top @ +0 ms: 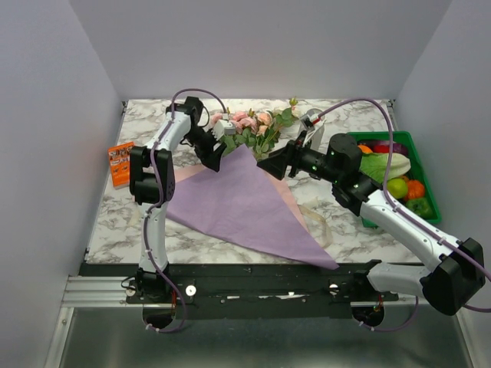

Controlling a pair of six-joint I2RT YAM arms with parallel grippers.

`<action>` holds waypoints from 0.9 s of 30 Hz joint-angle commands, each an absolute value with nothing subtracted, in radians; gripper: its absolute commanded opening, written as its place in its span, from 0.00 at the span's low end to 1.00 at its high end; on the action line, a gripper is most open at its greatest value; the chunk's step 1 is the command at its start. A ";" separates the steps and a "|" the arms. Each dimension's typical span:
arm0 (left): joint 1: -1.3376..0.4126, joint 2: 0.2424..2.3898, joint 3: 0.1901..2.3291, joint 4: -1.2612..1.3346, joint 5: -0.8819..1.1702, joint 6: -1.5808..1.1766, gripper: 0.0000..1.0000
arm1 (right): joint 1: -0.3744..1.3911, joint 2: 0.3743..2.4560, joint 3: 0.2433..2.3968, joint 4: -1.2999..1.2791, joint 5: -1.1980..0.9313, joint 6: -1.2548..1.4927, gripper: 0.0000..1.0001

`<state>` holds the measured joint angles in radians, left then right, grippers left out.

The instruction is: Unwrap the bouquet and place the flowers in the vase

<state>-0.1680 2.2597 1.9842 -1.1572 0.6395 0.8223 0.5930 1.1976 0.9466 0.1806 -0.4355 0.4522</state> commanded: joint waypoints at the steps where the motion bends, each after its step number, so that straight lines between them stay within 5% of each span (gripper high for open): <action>1: -0.190 2.293 2.009 -1.212 0.669 0.882 0.73 | 0.578 1.198 0.939 0.216 -0.506 0.465 0.75; 8: -0.193 2.329 2.023 -1.201 0.663 0.874 0.65 | 0.571 1.198 0.933 0.235 -0.534 0.482 0.73; 12: -0.199 2.333 2.014 -1.166 0.666 0.841 0.39 | 0.568 1.192 0.923 0.242 -0.549 0.485 0.71; 14: -0.206 2.332 2.013 -1.169 0.663 0.845 0.36 | 0.568 1.190 0.925 0.245 -0.554 0.488 0.70; 21: -0.210 2.293 1.977 -1.112 0.609 0.827 0.63 | 0.566 1.187 0.908 0.268 -0.584 0.503 0.70; 27: -0.207 2.269 1.965 -1.032 0.563 0.789 0.74 | 0.566 1.187 0.902 0.284 -0.598 0.506 0.70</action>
<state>-0.2073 2.3188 1.9663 -1.0920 0.6083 0.8181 0.5739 1.1976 0.9180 0.2420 -0.5575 0.4980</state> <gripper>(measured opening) 0.713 0.700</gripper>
